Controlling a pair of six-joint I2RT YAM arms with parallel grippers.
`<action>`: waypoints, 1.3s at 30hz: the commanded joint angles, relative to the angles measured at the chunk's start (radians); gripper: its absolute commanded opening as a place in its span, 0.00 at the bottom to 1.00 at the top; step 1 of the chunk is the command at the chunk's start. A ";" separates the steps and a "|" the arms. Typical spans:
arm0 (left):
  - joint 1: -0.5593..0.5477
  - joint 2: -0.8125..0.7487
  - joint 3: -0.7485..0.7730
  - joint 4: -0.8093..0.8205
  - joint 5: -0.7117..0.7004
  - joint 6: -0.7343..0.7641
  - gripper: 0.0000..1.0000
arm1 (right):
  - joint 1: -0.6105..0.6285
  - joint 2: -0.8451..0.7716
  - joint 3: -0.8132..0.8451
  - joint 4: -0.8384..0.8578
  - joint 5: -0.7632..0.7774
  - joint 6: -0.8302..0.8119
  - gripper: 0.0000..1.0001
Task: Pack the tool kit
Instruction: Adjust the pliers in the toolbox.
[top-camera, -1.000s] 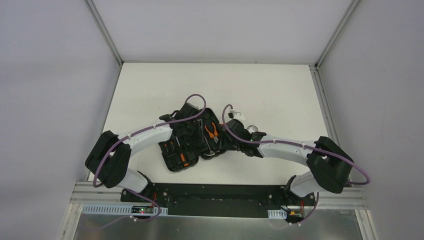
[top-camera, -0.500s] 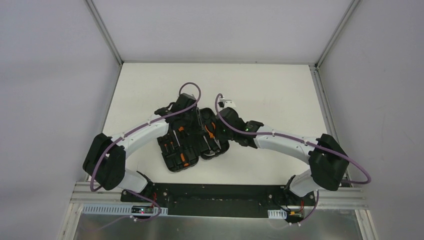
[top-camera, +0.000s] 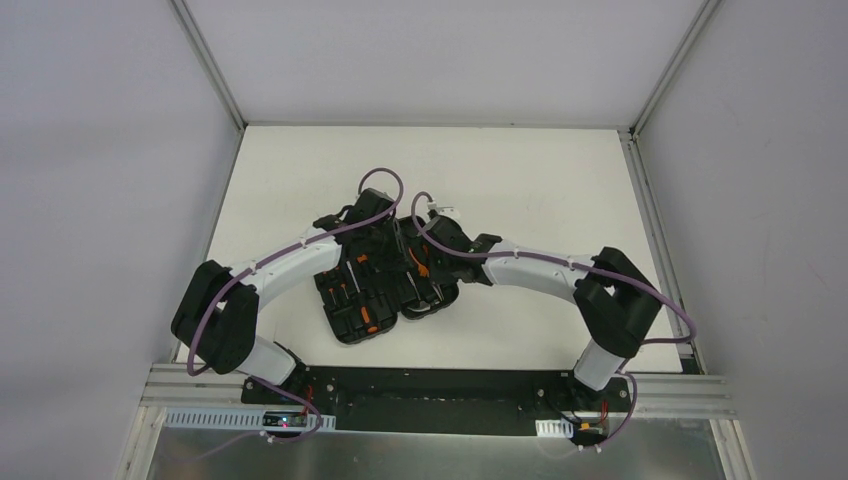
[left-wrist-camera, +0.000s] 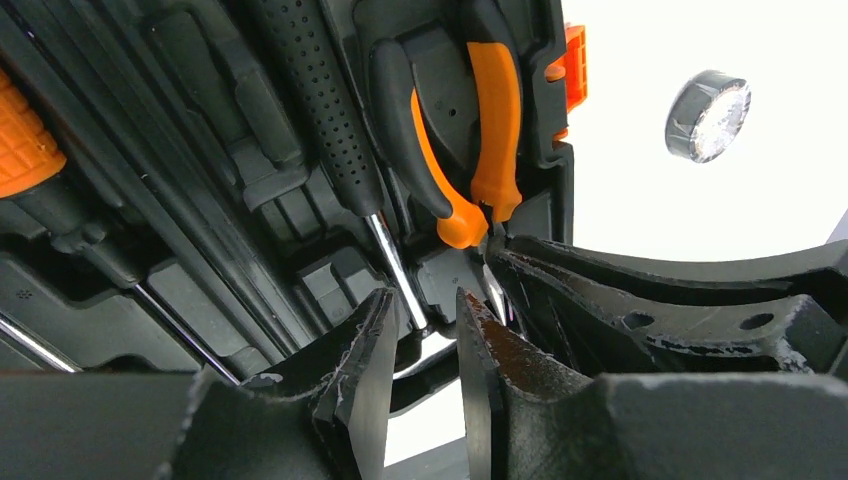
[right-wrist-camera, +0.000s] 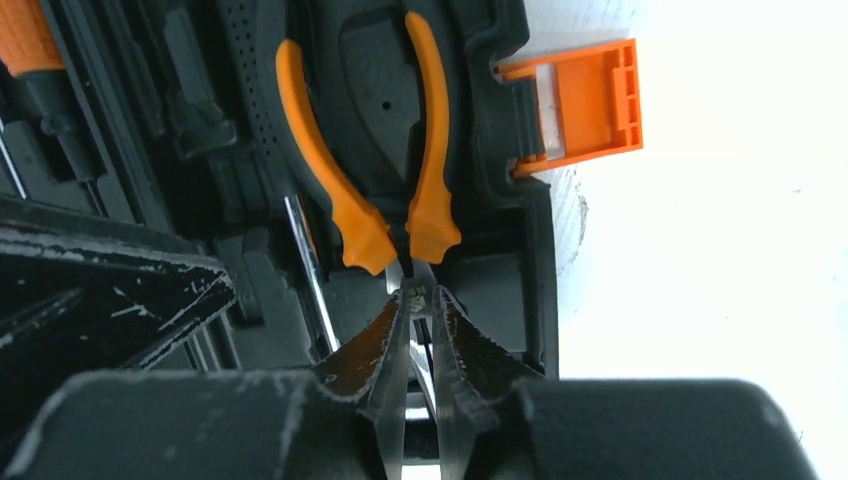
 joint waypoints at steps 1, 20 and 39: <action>0.013 -0.008 0.001 0.010 -0.005 -0.016 0.29 | 0.002 0.103 0.009 -0.165 0.048 0.012 0.15; 0.016 0.226 0.057 0.152 0.078 -0.144 0.16 | -0.051 -0.065 0.076 -0.168 -0.076 -0.027 0.17; 0.017 0.215 0.048 0.159 0.048 -0.136 0.13 | -0.055 -0.036 0.103 -0.235 -0.105 -0.102 0.30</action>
